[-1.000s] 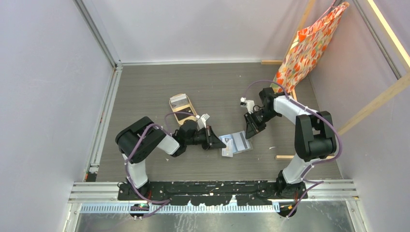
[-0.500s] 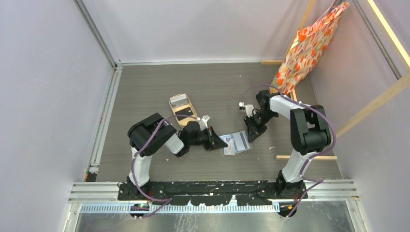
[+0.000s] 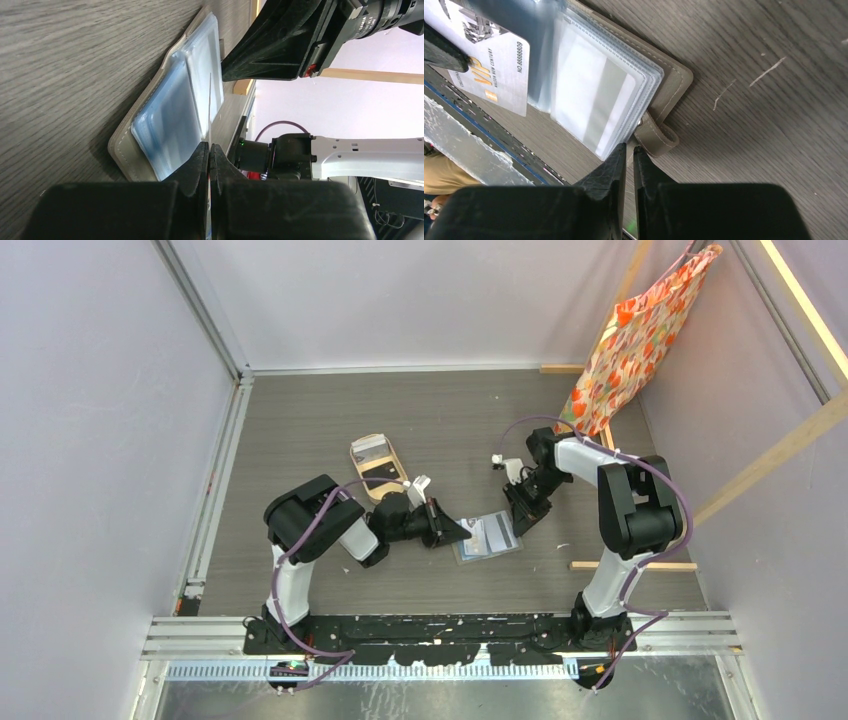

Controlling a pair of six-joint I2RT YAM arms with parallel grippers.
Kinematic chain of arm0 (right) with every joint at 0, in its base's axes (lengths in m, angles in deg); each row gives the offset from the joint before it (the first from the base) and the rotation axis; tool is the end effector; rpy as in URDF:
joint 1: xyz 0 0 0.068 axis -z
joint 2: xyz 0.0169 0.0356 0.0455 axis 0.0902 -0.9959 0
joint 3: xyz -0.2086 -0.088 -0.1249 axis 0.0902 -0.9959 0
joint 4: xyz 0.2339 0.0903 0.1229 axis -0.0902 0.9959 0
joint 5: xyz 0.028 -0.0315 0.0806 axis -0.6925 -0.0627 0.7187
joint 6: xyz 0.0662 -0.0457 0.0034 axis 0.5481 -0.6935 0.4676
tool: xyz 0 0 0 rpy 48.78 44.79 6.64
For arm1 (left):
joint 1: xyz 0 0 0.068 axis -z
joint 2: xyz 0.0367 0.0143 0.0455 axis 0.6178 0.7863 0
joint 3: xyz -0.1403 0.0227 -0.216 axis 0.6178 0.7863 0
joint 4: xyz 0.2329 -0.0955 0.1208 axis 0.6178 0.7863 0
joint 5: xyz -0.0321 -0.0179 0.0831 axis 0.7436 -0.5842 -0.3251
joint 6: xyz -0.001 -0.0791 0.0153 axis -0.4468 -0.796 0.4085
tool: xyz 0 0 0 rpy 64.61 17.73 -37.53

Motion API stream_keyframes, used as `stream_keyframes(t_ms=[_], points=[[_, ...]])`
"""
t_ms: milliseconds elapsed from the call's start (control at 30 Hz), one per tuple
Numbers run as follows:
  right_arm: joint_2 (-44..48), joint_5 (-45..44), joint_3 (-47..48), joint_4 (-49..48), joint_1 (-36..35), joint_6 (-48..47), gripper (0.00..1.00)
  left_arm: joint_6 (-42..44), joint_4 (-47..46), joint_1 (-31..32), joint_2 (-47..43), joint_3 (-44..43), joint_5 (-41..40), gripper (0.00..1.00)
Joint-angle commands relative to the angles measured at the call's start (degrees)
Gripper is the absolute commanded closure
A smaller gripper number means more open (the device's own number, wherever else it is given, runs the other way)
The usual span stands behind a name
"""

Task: Put the credit cards into the card holder
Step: Insert the credit card into the card holder.

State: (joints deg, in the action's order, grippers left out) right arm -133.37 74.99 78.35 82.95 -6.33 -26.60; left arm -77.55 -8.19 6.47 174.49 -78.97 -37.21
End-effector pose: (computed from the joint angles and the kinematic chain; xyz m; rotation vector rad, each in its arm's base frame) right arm 0.2944 0.0925 0.0934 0.9299 -2.8957 -0.7444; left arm 0.2270 -0.2689 0.0496 -0.2207 2.2935 -1.7483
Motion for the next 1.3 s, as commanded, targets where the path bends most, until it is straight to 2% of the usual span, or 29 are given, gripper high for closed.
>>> stream_keyframes(t_ms=[0, 200, 633, 800, 1033, 1267], points=[[-0.28, -0.69, 1.86, 0.92, -0.66, 0.38, 0.84, -0.59, -4.7, -0.06, 1.39, -1.17, -0.27, 1.0], [-0.25, -0.82, 1.95, 1.02, -0.82, 0.49, 0.84, -2.03, -5.1, -0.06, 3.79, -1.82, 0.07, 1.0], [-0.38, -1.54, 1.95, 0.79, -1.29, 0.71, 0.83, -3.06, -0.48, 0.11, 0.88, -0.07, -0.42, 1.0], [0.04, -1.74, 1.86, 0.6, -1.35, 0.92, 0.83, -2.54, 5.27, 0.62, -2.54, -0.22, -1.31, 1.0], [0.36, -1.83, 1.9, 0.59, -1.59, 1.05, 0.83, 5.19, 24.54, 1.96, -10.49, -2.5, -6.74, 1.0], [0.52, -2.1, 1.95, 0.43, -1.95, 1.12, 0.82, 4.6, 22.9, 2.2, -10.21, -4.2, -6.45, 1.0]])
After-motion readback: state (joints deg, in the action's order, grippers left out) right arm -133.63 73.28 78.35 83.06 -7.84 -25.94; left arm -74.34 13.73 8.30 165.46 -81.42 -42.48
